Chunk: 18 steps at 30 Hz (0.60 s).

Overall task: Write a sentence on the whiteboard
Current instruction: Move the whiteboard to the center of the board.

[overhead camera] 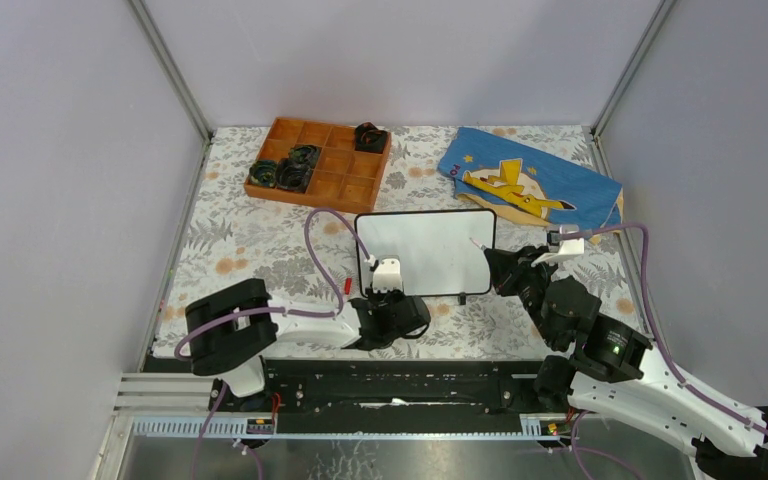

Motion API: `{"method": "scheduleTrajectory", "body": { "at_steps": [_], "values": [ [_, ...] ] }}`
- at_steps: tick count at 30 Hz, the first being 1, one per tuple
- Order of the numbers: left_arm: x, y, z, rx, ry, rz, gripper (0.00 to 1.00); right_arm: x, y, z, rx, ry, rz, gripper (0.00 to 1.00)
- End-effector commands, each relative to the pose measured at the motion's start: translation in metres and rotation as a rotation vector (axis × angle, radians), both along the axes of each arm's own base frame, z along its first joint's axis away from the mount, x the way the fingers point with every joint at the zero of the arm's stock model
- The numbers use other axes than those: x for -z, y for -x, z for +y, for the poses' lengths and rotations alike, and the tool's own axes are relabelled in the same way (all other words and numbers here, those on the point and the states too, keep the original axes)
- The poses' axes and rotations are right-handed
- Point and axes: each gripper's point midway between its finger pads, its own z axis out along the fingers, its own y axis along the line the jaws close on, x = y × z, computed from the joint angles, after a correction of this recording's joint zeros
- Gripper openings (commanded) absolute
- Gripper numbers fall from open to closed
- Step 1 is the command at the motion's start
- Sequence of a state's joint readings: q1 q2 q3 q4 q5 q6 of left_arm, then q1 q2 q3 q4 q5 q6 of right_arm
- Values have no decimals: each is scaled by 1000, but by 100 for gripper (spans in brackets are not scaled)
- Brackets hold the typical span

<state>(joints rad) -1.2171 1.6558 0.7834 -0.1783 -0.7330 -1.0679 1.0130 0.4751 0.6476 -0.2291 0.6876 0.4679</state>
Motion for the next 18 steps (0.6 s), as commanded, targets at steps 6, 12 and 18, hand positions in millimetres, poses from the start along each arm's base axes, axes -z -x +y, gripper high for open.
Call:
{"method": "scheduleTrajectory", "body": {
  "at_steps": [6, 12, 18],
  "values": [
    [-26, 3, -4, 22, 29, -36, 50, -12, 1, 2, -12, -40, -13, 0],
    [-47, 16, -3, 67, 77, -20, 67, -16, 3, 4, -29, -56, -12, 0],
    [-109, 33, 8, 209, 155, -86, 86, -40, 16, 17, -148, -94, -48, 0]
  ]
}}
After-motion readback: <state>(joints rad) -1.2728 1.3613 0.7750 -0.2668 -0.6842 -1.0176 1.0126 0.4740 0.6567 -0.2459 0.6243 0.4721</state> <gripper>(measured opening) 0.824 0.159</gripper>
